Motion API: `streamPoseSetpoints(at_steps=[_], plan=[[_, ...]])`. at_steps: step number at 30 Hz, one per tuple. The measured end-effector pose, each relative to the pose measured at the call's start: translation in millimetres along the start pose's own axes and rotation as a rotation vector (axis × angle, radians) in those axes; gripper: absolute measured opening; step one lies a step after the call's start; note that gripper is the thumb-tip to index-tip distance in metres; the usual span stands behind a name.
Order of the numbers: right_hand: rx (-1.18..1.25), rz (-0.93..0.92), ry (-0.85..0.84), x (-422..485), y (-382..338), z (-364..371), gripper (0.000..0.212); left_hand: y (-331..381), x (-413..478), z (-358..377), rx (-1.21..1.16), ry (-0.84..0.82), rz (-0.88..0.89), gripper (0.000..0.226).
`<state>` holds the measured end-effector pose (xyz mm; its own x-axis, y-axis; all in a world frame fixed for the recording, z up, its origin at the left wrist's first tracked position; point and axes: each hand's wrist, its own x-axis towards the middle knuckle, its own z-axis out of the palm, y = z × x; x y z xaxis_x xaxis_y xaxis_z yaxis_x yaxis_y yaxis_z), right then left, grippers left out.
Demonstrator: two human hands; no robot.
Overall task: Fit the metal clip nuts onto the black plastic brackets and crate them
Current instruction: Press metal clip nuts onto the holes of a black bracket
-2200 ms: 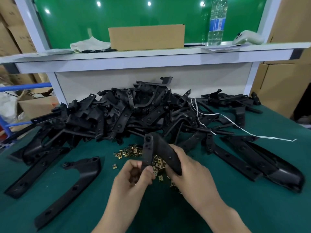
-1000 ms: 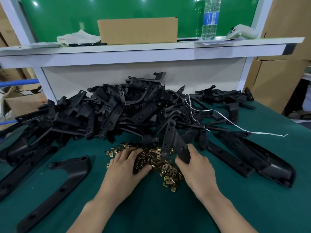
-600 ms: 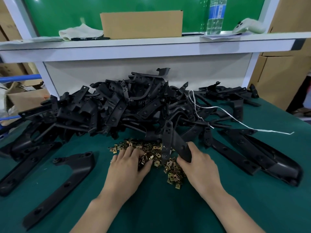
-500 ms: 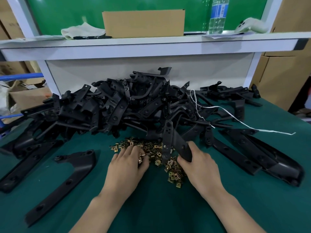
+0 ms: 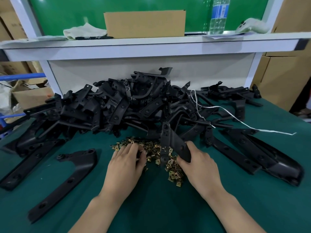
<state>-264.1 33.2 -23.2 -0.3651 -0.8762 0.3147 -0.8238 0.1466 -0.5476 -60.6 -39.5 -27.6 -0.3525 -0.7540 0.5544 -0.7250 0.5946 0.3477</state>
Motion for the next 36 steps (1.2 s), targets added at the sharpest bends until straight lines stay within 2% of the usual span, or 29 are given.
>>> streamPoseSetpoints(at_steps=[10,16,27,29,33,36], plan=[[0.023,0.009,-0.01,-0.1,0.6,0.1,0.024,-5.3,-1.0,4.8,-0.01,0.044,0.052,0.007],[0.021,0.011,-0.017,0.6,0.9,1.0,0.026,-6.5,-1.2,4.5,-0.047,0.081,0.024,0.014],[0.044,0.006,-0.027,0.3,1.6,0.9,0.025,-8.0,-2.1,4.1,-0.083,0.095,0.078,0.022],[0.048,0.004,-0.026,0.2,1.9,0.5,0.025,-6.6,-2.0,2.7,-0.105,0.082,0.071,0.031],[0.054,0.0,-0.021,0.5,1.9,0.2,0.024,-4.8,-2.3,0.7,-0.202,0.076,0.018,0.063],[0.048,-0.01,-0.014,0.6,1.9,0.6,0.024,-3.9,-4.2,-0.6,-0.3,0.1,0.017,0.062]])
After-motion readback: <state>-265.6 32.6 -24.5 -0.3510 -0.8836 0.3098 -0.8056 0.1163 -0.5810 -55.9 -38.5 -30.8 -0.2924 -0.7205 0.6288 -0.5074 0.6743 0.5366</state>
